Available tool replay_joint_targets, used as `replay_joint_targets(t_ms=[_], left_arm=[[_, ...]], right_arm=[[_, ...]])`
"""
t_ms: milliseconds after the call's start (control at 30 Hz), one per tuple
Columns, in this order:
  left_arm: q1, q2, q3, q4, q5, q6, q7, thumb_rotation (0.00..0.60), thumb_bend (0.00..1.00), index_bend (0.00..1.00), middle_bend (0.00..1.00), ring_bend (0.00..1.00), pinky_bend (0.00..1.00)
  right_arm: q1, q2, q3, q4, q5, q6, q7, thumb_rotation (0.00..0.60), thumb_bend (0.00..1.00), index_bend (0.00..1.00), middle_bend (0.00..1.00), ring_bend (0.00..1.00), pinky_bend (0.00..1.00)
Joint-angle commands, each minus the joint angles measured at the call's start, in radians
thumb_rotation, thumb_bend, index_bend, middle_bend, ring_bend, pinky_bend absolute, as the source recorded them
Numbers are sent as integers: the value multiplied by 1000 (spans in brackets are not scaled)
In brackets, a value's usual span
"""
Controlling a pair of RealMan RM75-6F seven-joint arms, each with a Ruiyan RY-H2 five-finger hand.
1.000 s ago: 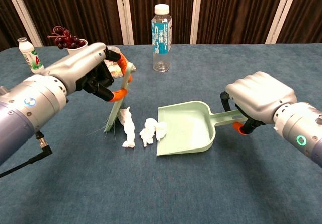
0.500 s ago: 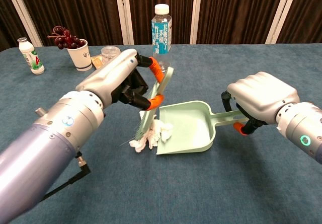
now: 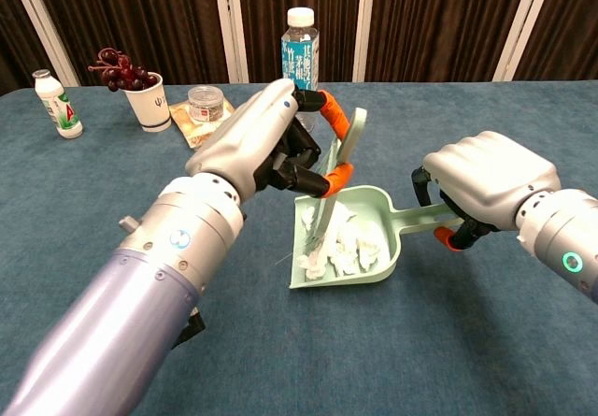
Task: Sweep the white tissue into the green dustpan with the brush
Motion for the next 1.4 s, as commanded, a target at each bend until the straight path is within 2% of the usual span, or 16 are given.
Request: replay_joint_targets(t_ms=[33, 233, 467, 800, 1033, 1067, 1133, 1200, 1267, 1333, 1400], left_arm=[[-15, -18, -2, 35, 21, -7, -4, 600, 645, 778, 1000, 1000, 1000], [-41, -53, -28, 59, 48, -9, -21, 600, 644, 777, 1000, 1000, 1000], [-43, -34, -38, 8, 67, -7, -7, 600, 644, 778, 1000, 1000, 1000], [-20, 46, -33, -76, 89, 0, 21, 600, 644, 780, 1000, 1000, 1000], [-32, 148, -45, -138, 152, -5, 68, 600, 643, 784, 1000, 1000, 1000], [-32, 167, -47, -149, 158, -7, 71, 600, 642, 785, 1000, 1000, 1000], [-30, 199, -52, -168, 167, -8, 77, 600, 642, 786, 1000, 1000, 1000], [-27, 228, -56, -188, 170, -10, 80, 600, 641, 787, 1000, 1000, 1000], [-24, 258, -58, -204, 176, -11, 84, 600, 641, 787, 1000, 1000, 1000], [-20, 283, -60, -219, 175, -13, 84, 600, 640, 787, 1000, 1000, 1000], [-17, 305, -62, -233, 173, -15, 84, 600, 639, 787, 1000, 1000, 1000]], right_arm=[[0, 1, -1, -5, 1, 2, -6, 600, 463, 596, 818, 803, 860], [-2, 3, -4, -13, 4, 4, -12, 600, 463, 595, 818, 803, 860], [-3, 6, -2, -19, 7, 8, -14, 600, 463, 596, 818, 803, 860], [-8, 8, -4, -44, 15, 18, -27, 600, 463, 595, 818, 803, 859], [-8, 5, 0, -59, 28, 22, -36, 600, 463, 585, 818, 803, 859], [-8, 3, 0, -58, 30, 24, -38, 600, 463, 549, 818, 803, 860], [-8, 2, -2, -54, 34, 25, -45, 600, 462, 414, 818, 803, 859], [-10, 2, -4, -50, 41, 25, -47, 600, 461, 208, 818, 803, 859], [-11, 2, -5, -50, 49, 25, -51, 600, 462, 69, 818, 803, 859], [-11, 2, -8, -50, 52, 26, -60, 600, 462, 3, 818, 803, 859], [-8, 0, -8, -51, 51, 28, -67, 600, 462, 0, 818, 798, 859]])
